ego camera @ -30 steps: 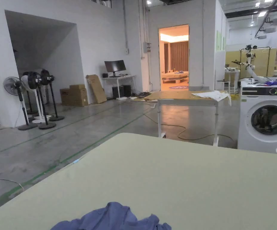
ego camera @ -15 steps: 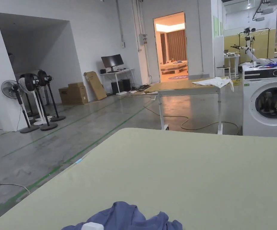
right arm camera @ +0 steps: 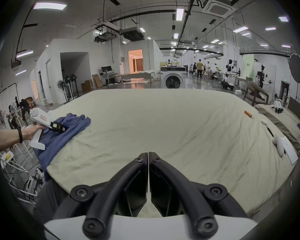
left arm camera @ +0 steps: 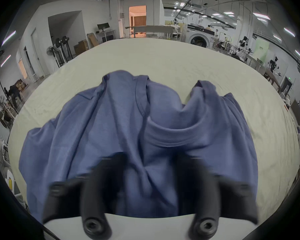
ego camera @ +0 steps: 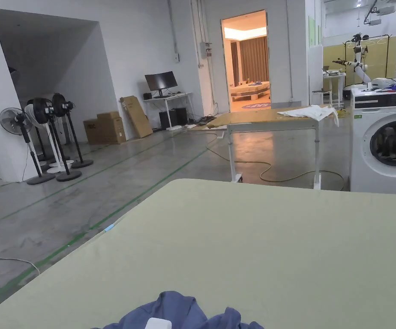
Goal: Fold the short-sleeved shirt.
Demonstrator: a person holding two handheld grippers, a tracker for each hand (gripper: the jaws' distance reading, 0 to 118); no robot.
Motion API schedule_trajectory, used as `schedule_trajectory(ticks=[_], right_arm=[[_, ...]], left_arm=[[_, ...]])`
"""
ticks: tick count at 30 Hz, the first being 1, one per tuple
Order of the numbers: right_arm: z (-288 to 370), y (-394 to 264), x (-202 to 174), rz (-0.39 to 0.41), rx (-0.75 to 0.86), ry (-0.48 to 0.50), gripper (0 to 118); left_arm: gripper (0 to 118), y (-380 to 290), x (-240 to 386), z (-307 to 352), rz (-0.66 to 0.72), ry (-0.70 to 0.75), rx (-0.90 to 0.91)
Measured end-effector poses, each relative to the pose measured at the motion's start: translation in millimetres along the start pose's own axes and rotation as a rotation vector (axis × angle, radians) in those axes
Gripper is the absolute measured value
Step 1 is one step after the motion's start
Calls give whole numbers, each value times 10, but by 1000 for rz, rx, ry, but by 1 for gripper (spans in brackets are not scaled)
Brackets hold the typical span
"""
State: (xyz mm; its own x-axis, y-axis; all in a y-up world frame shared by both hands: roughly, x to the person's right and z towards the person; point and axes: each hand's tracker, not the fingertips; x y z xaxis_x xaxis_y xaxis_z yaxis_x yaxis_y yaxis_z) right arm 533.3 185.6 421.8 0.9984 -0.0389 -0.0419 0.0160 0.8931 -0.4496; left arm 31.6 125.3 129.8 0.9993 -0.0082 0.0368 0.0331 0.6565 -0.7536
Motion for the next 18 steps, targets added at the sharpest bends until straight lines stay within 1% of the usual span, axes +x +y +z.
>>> schedule_trajectory(ticks=[1, 2, 3, 4, 6, 8, 9, 10, 11, 13, 16, 17, 18], right_arm=[[-6, -25, 13, -7, -11, 0, 0], [-4, -55, 35, -19, -19, 3, 0], [-1, -74, 51, -33, -27, 8, 0], [12, -83, 65, -47, -30, 11, 0], [81, -100, 107, -67, -17, 11, 0], [139, -104, 156, -72, -2, 4, 0], [166, -101, 181, -66, 1, -4, 0], [215, -104, 204, -49, 12, -22, 0], [244, -115, 231, -43, 18, -29, 0], [285, -126, 310, -49, 13, -29, 0], [378, -185, 405, -71, 21, -40, 0], [411, -196, 427, -77, 25, -45, 0], [448, -214, 450, -84, 33, -57, 0]], left_arm=[[0, 8, 25, 9, -7, 11, 9], [0, -16, 32, -27, -24, 59, 8], [0, -46, -53, -133, -4, 19, 1], [0, -54, -147, -205, 1, 14, 4], [0, 45, -264, -161, 85, -19, -8], [0, 105, -294, -28, 125, -18, 54], [0, 170, -288, 115, 135, -2, 120], [0, 285, -313, 333, 166, -21, 205], [0, 396, -349, 497, 202, -73, 246], [0, 656, -319, 884, 236, -103, 329], [0, 1101, -185, 1333, 180, -111, 437], [0, 1231, -131, 1450, 178, -137, 455], [0, 1352, -20, 1555, 132, -152, 479]])
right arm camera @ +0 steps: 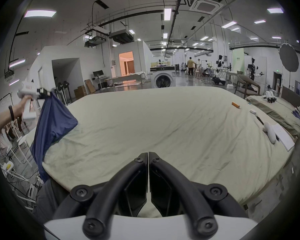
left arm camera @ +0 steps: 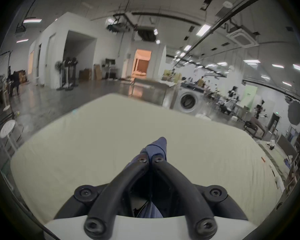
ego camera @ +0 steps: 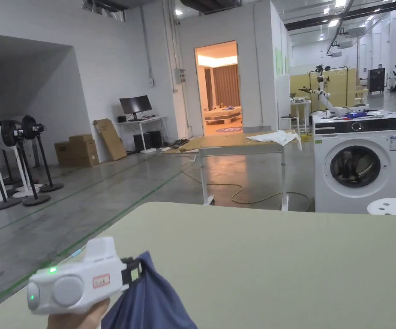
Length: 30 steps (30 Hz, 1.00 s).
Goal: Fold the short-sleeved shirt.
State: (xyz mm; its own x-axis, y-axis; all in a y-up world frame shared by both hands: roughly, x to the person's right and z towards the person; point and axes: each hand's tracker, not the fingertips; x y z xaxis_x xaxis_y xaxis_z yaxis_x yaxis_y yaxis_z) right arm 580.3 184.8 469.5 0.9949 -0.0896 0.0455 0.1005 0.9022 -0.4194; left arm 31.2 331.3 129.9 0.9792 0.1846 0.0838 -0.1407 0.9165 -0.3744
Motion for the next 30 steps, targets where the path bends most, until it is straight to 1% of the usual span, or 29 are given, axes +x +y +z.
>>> schedule_trajectory(ticks=[2, 5, 7, 9, 11, 13, 14, 16, 17, 20, 21, 22, 23, 24, 25, 27, 28, 29, 30], right_arm=[[62, -17, 55, -15, 10, -14, 0], [133, -29, 124, -39, 18, -39, 0], [188, -35, 182, -55, 20, -60, 0], [252, -44, 229, -70, 31, -80, 0], [309, -67, 291, -84, 37, -95, 0], [351, -98, 347, -93, 31, -117, 0], [371, -114, 374, -100, 26, -128, 0], [417, -152, 429, -109, 20, -149, 0], [444, -167, 448, -115, 21, -165, 0], [557, -229, 527, -151, 22, -186, 0], [588, -253, 548, -155, 20, -193, 0], [613, -279, 566, -157, 15, -207, 0], [632, -298, 579, -156, 8, -221, 0], [655, -335, 597, -148, 1, -232, 0], [677, -361, 603, -139, -5, -244, 0], [700, -414, 621, -145, -13, -249, 0], [698, -442, 635, -153, -22, -245, 0], [694, -459, 634, -157, -25, -244, 0], [690, -466, 627, -160, -29, -247, 0]], left_arm=[[0, 204, 340, -49, -99, -34, 16], [0, 423, 968, -110, -169, -149, 50], [0, 436, 1503, -237, -247, -220, 60], [0, 295, 2048, -318, -347, -298, 40], [0, 4, 2608, -417, -382, -408, 10], [0, -388, 3112, -454, -380, -522, -42], [0, -624, 3338, -474, -385, -584, -89], [0, -1161, 3785, -414, -340, -706, -175], [0, -1378, 3946, -375, -343, -774, -232], [0, -2202, 4445, -155, -319, -904, -379], [0, -2452, 4574, -73, -272, -904, -423], [0, -2708, 4695, 21, -300, -935, -499], [0, -2932, 4765, 107, -325, -934, -524], [0, -3158, 4804, 202, -317, -915, -538], [0, -3332, 4829, 269, -357, -958, -582], [0, -3585, 4864, 360, -344, -954, -629], [9, -3672, 4840, 398, -361, -956, -601], [26, -3703, 4800, 408, -378, -958, -581], [53, -3617, 4681, 432, -334, -1018, -568]])
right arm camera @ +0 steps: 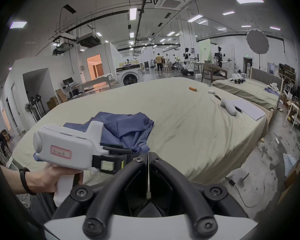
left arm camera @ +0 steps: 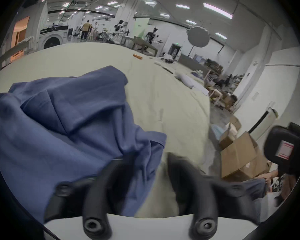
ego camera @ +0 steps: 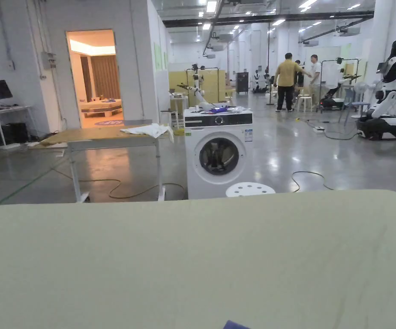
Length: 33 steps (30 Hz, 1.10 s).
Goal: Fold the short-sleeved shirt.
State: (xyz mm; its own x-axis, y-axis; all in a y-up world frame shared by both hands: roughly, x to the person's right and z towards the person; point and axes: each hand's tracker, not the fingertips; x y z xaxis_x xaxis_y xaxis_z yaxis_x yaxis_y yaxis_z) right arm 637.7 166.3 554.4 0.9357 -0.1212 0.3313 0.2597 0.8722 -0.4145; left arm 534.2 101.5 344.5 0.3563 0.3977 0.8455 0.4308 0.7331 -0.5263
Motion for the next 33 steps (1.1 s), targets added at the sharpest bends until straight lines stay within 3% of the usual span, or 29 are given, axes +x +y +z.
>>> schedule_trajectory(ticks=[1, 2, 7, 13, 15, 18, 21, 26, 33], right_arm=[[-2, 4, -6, -1, -1, 2, 0], [-14, 2, -3, -2, 3, 12, 0], [-73, 242, -157, 44, 101, 85, 0], [-23, 675, -473, 59, 245, 200, 0], [20, 792, -571, 81, 289, 223, 0], [96, 924, -703, 116, 345, 243, 0], [135, 982, -801, 127, 370, 266, 0], [101, 928, -912, 167, 372, 274, 0], [69, 866, -992, 218, 351, 283, 0]], left_arm=[[67, 59, -30, 116, 48, -25, 12], [73, 130, -35, 261, 54, -11, 21], [74, 307, 112, 1633, -170, 229, 361], [72, 187, 346, 3018, -184, 480, 650], [63, 79, 412, 3294, -176, 579, 691], [21, -151, 533, 3542, -224, 742, 729], [0, -304, 586, 3682, -184, 843, 735], [0, -483, 672, 3860, -94, 842, 751], [0, -466, 627, 3902, -110, 874, 729]])
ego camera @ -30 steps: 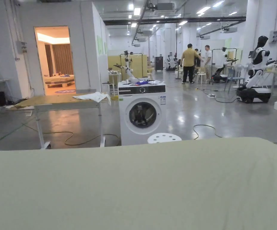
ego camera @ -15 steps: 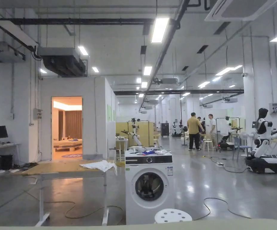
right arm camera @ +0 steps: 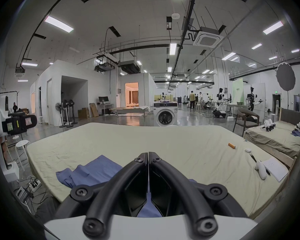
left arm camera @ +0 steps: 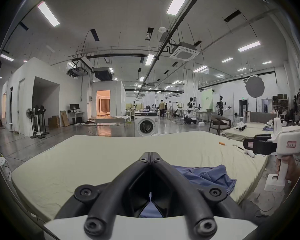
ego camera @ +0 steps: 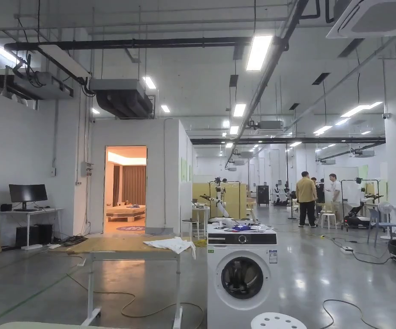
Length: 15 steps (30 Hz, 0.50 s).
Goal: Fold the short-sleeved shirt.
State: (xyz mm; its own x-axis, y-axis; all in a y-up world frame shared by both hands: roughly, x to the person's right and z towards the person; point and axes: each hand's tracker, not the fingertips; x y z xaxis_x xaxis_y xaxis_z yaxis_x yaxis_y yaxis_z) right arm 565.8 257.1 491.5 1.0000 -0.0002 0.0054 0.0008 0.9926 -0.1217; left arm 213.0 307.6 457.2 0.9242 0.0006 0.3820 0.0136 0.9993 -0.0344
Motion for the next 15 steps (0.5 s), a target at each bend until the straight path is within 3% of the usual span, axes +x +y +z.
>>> schedule_trajectory(ticks=[10, 14, 15], right_arm=[[-47, -156, 139, -46, -63, -11, 0], [-51, -300, 212, -64, -102, -22, 0], [-58, -353, 238, -74, -118, -26, 0]], left_arm=[[0, -52, -228, -357, 59, -19, -80], [0, -191, -403, -853, 93, -90, -208], [5, -275, -486, -1064, 103, -101, -273]])
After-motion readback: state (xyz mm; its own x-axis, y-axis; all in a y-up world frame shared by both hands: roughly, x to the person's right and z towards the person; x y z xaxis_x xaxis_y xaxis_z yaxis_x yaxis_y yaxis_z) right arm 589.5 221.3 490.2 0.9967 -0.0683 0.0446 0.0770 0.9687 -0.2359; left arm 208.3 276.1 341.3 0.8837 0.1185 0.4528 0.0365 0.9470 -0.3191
